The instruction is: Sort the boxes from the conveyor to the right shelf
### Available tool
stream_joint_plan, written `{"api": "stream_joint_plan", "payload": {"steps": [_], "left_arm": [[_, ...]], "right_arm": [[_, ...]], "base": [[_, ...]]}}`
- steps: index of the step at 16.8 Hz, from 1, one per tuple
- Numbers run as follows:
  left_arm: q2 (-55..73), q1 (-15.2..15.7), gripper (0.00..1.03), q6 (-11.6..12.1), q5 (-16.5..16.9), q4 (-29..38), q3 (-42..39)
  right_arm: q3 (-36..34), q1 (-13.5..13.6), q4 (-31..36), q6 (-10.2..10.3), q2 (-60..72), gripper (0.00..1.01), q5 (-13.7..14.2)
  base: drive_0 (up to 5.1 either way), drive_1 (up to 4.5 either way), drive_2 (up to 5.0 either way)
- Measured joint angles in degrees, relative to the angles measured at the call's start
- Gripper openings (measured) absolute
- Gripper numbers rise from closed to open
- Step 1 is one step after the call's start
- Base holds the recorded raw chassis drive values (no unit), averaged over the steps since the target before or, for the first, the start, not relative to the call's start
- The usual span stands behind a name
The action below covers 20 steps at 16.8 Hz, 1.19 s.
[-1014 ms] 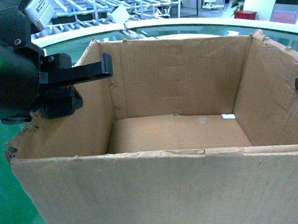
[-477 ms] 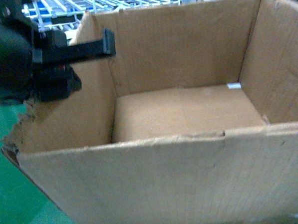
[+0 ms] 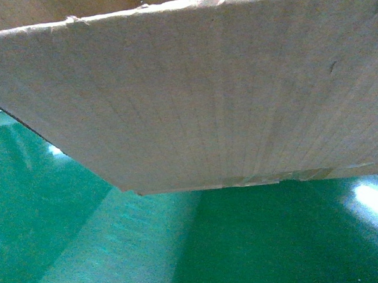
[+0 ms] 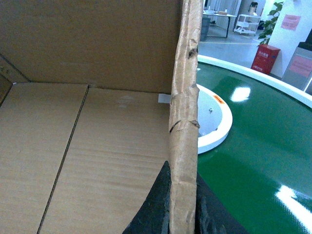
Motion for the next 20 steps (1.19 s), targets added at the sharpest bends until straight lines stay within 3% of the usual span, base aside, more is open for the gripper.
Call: {"api": "stream_joint_plan", "payload": {"steps": [5, 20], "left_arm": [[0.2, 0.0, 0.02, 0.5, -0.1, -0.4, -0.2], [0.2, -0.1, 0.02, 0.7, -0.1, -0.2, -0.2]], "right_arm": [[-0.3, 0.0, -0.3, 0.4, 0.4, 0.04, 0.0], [-0.3, 0.0, -0.3, 0.4, 0.4, 0.04, 0.0]], "base": [[0.0, 0.0, 0.0], [-0.1, -4.1, 3.8]]}}
